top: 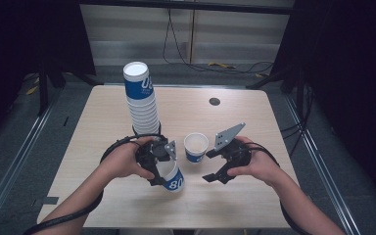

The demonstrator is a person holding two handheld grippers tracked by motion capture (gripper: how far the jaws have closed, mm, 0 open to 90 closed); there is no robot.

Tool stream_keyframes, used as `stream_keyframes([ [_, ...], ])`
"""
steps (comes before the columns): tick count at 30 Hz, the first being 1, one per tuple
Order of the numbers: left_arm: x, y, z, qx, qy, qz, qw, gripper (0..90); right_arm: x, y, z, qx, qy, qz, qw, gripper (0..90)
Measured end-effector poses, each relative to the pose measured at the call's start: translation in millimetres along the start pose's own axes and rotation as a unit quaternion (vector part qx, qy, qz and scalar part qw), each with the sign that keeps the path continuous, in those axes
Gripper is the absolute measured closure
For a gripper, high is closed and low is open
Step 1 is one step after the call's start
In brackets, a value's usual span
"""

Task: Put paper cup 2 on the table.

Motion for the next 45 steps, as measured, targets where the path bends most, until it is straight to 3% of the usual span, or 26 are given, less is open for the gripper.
stream_keyframes([
  [6,1.5,-1.0,5.7,0.004,0.004,0.004,1.0,16.3,-0.8,-3.7,1.3,0.005,0.0,0.001,1.0,17.2],
  [11,-0.2,1.5,6.9,0.006,0.007,0.021,0.9997,15.1,-1.3,-3.9,1.5,0.007,-0.001,0.003,1.0,17.2],
  [14,-3.6,6.2,9.3,0.0,0.005,0.039,0.9992,14.4,-1.2,-3.5,2.3,0.006,-0.002,0.0,1.0,17.3],
  [17,-4.2,8.6,11.2,-0.01,0.005,0.038,0.9992,14.0,-0.7,-4.6,2.6,0.006,-0.001,-0.001,1.0,17.3],
  [21,-5.5,10.8,12.9,-0.016,0.009,0.05,0.9986,13.8,-1.2,-6.1,2.7,0.007,-0.002,-0.004,1.0,17.3],
  [24,-8.3,13.4,16.3,-0.034,0.008,0.056,0.9978,13.7,-1.9,-7.4,3.3,0.008,-0.003,-0.004,1.0,17.3],
  [32,-9.4,10.1,23.4,-0.039,-0.002,0.046,0.9982,15.2,-1.2,-5.7,3.4,0.003,0.0,-0.005,1.0,17.3],
  [34,-10.2,8.5,26.9,-0.051,-0.007,0.035,0.9981,15.2,-0.6,-6.9,3.4,0.005,-0.001,-0.004,1.0,17.3],
  [40,-9.1,5.9,25.4,-0.063,-0.008,0.039,0.9972,15.3,0.0,-11.8,2.2,0.005,-0.002,-0.001,1.0,17.3],
  [45,-9.5,-3.9,23.4,-0.066,-0.012,0.027,0.9974,15.3,0.1,-16.3,1.7,0.0,-0.002,0.001,1.0,17.0],
])
Point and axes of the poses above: each handheld gripper's, and its own axes: z roughly forward along the jaws, y roughly out of its top, x roughly to its left, the point moved 7 cm from there along z, roughly forward along the jaws, and after that the axes turned 8 degrees about -y, right-handed, at the moved point
